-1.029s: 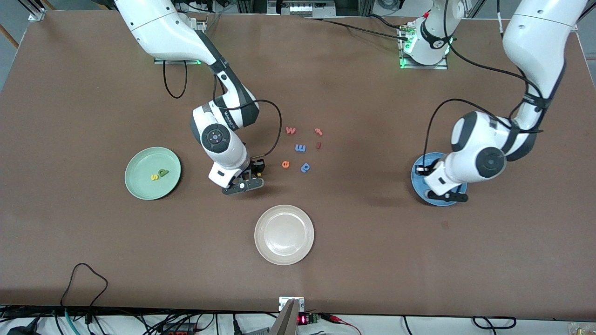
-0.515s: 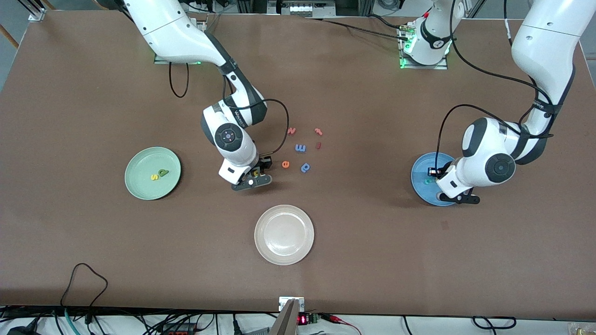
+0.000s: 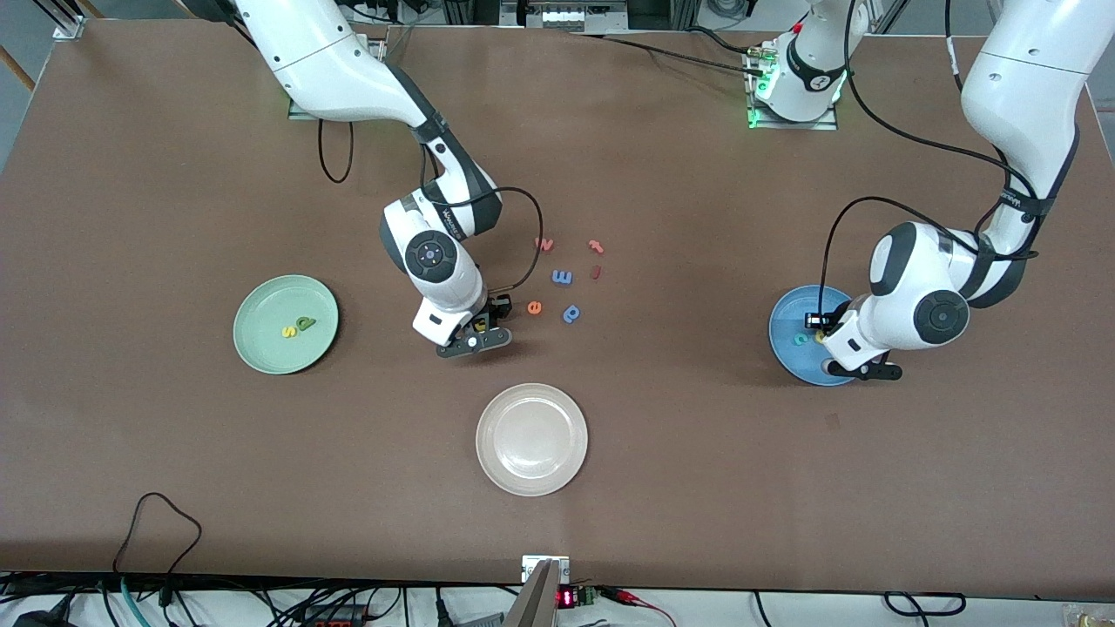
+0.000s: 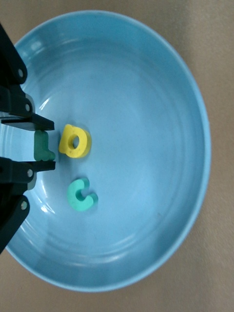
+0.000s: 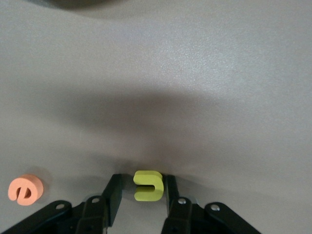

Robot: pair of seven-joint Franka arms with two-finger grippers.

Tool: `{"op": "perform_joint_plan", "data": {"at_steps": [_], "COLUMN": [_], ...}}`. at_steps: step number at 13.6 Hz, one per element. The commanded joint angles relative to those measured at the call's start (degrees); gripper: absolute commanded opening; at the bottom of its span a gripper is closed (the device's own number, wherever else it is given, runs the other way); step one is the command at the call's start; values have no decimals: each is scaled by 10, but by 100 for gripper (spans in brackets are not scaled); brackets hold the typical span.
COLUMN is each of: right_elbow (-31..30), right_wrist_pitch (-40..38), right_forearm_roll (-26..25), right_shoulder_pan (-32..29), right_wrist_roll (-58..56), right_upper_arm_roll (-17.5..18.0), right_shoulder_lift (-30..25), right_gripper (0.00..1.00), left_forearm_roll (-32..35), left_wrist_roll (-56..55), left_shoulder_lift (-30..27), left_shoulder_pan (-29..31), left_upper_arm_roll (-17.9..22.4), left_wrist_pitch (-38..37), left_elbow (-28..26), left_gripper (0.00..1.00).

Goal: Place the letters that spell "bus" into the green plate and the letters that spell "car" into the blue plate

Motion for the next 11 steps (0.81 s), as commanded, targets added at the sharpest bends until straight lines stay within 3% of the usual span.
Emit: {"op": "perform_joint_plan", "data": {"at_steps": [1,3,4,6,11], "right_elbow": [14,13,13,13,4], "right_wrist_pitch": [6,6,6,6,-72], "right_forearm_roll": [-1,-3,-3,-3,-5], "right_shoulder_pan": [6,6,6,4,-59], "right_wrist_roll": [8,6,6,2,-43], "right_upper_arm_roll": [-4,-4,-4,-4,-9], "right_shoulder_lift": [14,17,18,17,-62], "right_gripper": [30,22,15,8,7], "left_forearm_roll": [15,15,15,15,15], "left_wrist_roll": [2,2,2,2,0], "left_shoulder_lift": [-11,-11,-11,-13,-65], "left_shoulder_pan": [13,14,14,14,14], "left_upper_arm_roll": [-4,-4,-4,-6,-24], "left_wrist_pitch": [-7,-10,-10,-15,-21], "left_elbow": [-12,-12,-12,-8,50], "left_gripper": [23,25,36,100,100]}}
